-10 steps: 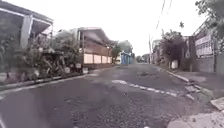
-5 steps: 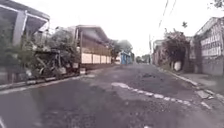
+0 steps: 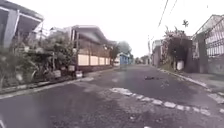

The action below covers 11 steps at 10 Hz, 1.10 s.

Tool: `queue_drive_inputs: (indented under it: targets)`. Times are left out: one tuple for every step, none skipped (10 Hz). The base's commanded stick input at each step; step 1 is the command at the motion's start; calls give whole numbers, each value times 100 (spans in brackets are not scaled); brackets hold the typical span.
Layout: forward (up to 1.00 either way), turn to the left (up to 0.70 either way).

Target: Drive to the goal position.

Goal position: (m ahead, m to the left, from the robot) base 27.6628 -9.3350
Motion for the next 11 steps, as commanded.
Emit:
queue_drive_inputs:
  targets:
    - [85, 0]
    - [85, 0]
    - [85, 0]
    - [85, 0]
    - [85, 0]
    - [85, 0]
    - [85, 0]
    - [85, 0]
    - [85, 0]
    - [85, 0]
    - [85, 0]
